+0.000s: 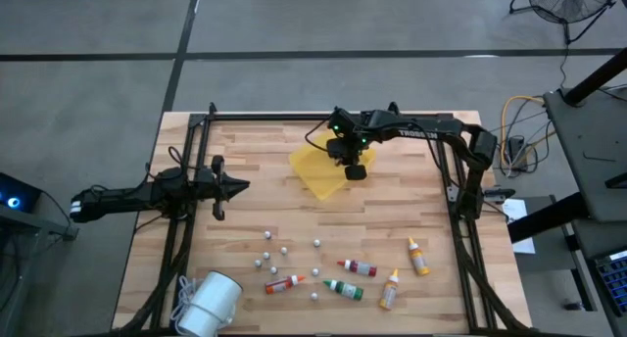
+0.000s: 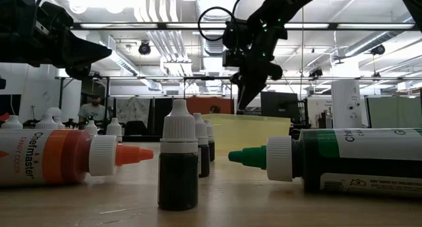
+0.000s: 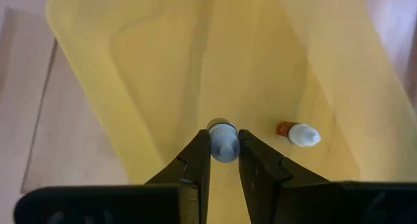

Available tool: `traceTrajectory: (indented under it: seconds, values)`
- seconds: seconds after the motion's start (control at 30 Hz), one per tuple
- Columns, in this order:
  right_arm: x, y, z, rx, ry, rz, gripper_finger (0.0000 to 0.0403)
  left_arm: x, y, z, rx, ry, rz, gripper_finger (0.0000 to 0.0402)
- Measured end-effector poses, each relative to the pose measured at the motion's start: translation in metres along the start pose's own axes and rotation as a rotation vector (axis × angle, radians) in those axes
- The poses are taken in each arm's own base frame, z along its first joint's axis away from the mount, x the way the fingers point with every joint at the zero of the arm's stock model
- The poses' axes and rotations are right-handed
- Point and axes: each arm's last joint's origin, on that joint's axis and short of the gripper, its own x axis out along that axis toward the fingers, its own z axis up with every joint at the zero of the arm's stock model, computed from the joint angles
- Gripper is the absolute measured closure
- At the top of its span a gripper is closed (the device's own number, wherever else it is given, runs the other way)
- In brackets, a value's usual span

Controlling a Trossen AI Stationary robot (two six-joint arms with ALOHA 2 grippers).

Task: Pick & Place food coloring
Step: Put the small black food coloring bottle into the yellow bin

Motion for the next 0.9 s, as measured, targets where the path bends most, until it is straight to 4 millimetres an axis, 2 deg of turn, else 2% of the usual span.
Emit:
traceTrajectory:
  seconds: [0.33, 0.7, 0.9]
  values:
    - [0.012, 0.002, -0.008, 0.022, -0.003, -0.003, 0.0348, 0.000, 0.000, 0.000, 0.000, 0.000, 0.001, 0.0402]
    - [-0.007, -0.011, 0.002, 0.202, -0.032, -0.027, 0.0348, 0.000, 0.000, 0.000, 0.000, 0.000, 0.001, 0.0402]
    - [-0.005, -0.016, 0.009, 0.238, 0.041, 0.011, 0.0348, 0.000, 0.000, 0.000, 0.000, 0.000, 0.001, 0.0402]
